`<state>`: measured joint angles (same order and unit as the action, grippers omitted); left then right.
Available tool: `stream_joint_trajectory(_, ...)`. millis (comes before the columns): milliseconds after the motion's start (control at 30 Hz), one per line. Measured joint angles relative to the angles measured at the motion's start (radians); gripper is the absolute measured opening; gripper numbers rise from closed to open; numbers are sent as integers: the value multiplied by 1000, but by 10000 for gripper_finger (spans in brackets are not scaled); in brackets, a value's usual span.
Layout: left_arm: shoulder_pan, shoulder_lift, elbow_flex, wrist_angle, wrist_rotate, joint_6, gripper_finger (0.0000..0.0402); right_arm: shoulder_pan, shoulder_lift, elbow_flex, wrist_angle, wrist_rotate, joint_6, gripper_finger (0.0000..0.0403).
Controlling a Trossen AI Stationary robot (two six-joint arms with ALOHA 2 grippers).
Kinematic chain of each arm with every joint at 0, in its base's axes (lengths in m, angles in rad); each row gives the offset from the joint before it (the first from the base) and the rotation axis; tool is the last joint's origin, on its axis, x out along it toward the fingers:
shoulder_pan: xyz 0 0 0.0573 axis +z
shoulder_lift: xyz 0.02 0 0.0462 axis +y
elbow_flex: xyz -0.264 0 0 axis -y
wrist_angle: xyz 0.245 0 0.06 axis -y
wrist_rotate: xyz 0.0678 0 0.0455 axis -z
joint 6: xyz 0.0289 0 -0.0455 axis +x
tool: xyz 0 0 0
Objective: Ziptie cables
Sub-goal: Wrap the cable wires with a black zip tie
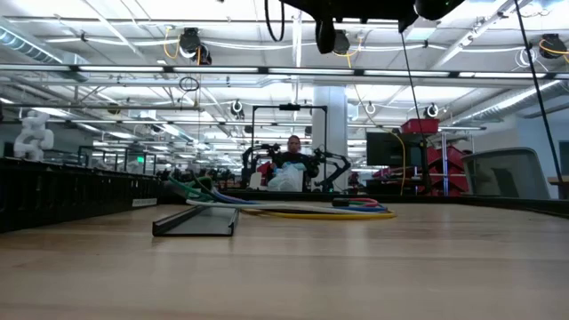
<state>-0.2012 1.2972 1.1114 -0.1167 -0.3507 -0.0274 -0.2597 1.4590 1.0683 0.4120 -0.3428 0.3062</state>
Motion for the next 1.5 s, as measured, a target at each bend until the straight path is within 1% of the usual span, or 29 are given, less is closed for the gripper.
stream_joint_trajectory(67,43,0,0,-36,65,-58,1,10,0,0,-7,-1,-111,0)
stream_joint_trajectory(133,93,0,0,-48,160,-106,1,16,0,0,-6,0,-183,0)
stream_joint_trajectory(233,168,0,0,-12,343,-205,0,20,0,0,-5,0,-212,0)
stream_joint_trajectory(300,208,0,0,42,437,-302,0,22,0,0,-1,0,-218,0)
stream_joint_trajectory(367,238,-1,0,107,491,-406,0,29,0,0,4,7,-247,0)
stream_joint_trajectory(467,264,-1,0,180,537,-530,0,44,-5,0,6,43,-310,0)
stream_joint_trajectory(567,268,-1,0,215,566,-616,0,53,-11,0,10,72,-354,0)
stream_joint_trajectory(800,264,-1,0,216,570,-700,0,45,-14,0,48,157,-388,0)
stream_joint_trajectory(1000,268,-6,0,215,560,-700,0,43,-14,0,49,152,-400,0)
stream_joint_trajectory(1100,278,-6,0,212,558,-700,0,43,-14,0,48,106,-400,0)
stream_joint_trajectory(1367,299,-6,0,212,556,-700,0,44,-32,0,30,100,-410,0)
stream_joint_trajectory(1500,300,-17,0,216,555,-698,0,43,-60,0,-22,101,-442,0)
